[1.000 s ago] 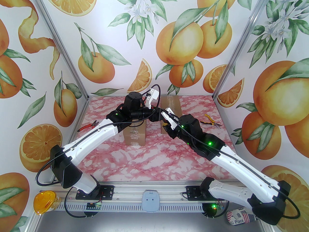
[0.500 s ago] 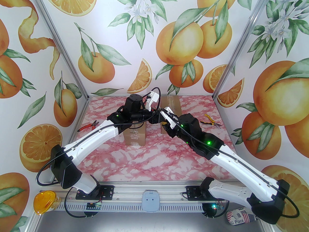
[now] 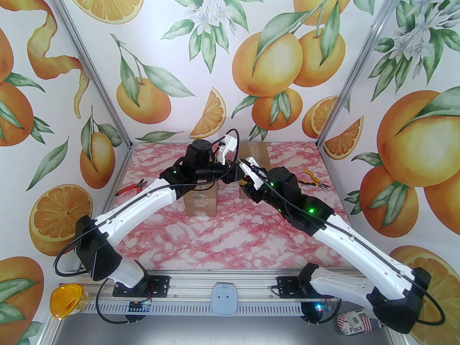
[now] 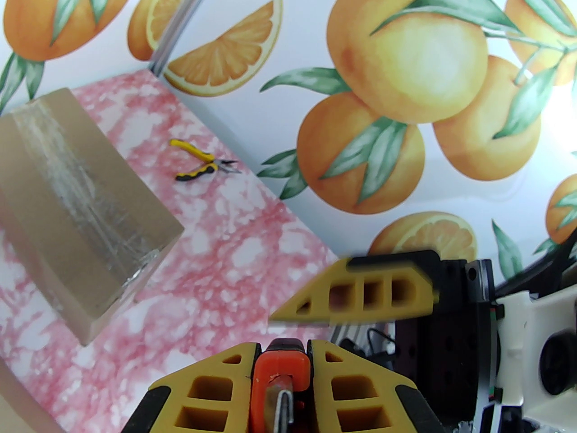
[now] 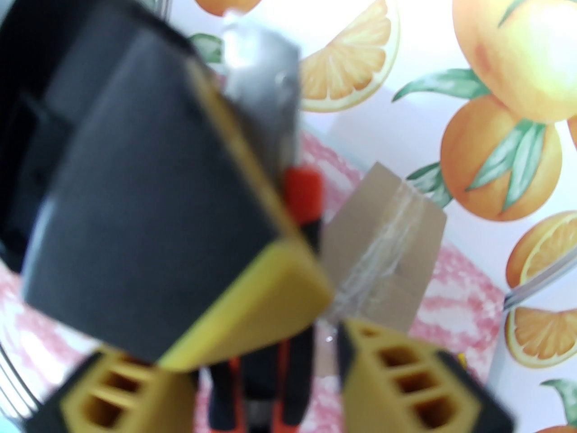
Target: Unpack the express box
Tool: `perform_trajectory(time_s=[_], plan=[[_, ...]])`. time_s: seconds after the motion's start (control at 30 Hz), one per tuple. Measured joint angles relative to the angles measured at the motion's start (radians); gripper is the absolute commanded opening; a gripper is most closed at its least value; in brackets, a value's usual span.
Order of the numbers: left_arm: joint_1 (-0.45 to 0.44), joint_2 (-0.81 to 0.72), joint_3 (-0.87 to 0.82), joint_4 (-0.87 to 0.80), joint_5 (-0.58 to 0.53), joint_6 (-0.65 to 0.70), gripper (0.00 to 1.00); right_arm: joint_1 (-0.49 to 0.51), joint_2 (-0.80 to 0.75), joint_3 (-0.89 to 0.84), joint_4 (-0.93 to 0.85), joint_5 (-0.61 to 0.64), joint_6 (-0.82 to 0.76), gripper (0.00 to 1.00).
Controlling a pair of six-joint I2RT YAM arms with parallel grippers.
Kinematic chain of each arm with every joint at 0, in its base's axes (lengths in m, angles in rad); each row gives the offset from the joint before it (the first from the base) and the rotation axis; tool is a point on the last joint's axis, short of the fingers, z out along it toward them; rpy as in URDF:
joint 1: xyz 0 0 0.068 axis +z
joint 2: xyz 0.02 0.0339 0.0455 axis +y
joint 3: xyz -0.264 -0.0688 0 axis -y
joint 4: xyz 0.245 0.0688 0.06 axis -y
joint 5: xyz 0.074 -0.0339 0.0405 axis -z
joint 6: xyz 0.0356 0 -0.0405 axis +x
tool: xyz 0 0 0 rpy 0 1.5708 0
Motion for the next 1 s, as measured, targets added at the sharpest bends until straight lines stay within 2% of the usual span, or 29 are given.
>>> perform_trajectory(time_s=[0.13, 0.3, 0.47, 0.6, 0.77, 0.87, 1.0], plan=[[0.0, 0.016, 0.044, 0.0, -0.016, -0.007, 0.12, -0.054, -0.025, -0.006, 0.01, -0.068, 0.062, 0.84], [0.005, 0.047, 0.12, 0.021, -0.045, -0.039, 0.11, -0.111, -0.137, -0.081, 0.07, -0.102, 0.198, 0.97], [0.016, 0.078, 0.177, 0.05, -0.088, -0.085, 0.09, -0.166, -0.26, -0.18, 0.193, -0.098, 0.43, 0.97], [0.023, 0.12, 0.238, 0.103, -0.138, -0.137, 0.09, -0.175, -0.298, -0.264, 0.386, -0.085, 0.67, 0.96], [0.024, 0.154, 0.287, 0.193, -0.196, -0.209, 0.07, -0.175, -0.261, -0.354, 0.65, -0.064, 0.956, 0.95], [0.023, 0.158, 0.293, 0.22, -0.216, -0.235, 0.06, -0.174, -0.231, -0.377, 0.747, -0.062, 1.04, 0.94], [-0.008, 0.187, 0.312, 0.331, -0.26, -0.312, 0.05, -0.144, -0.149, -0.4, 1.03, -0.014, 1.141, 0.94]])
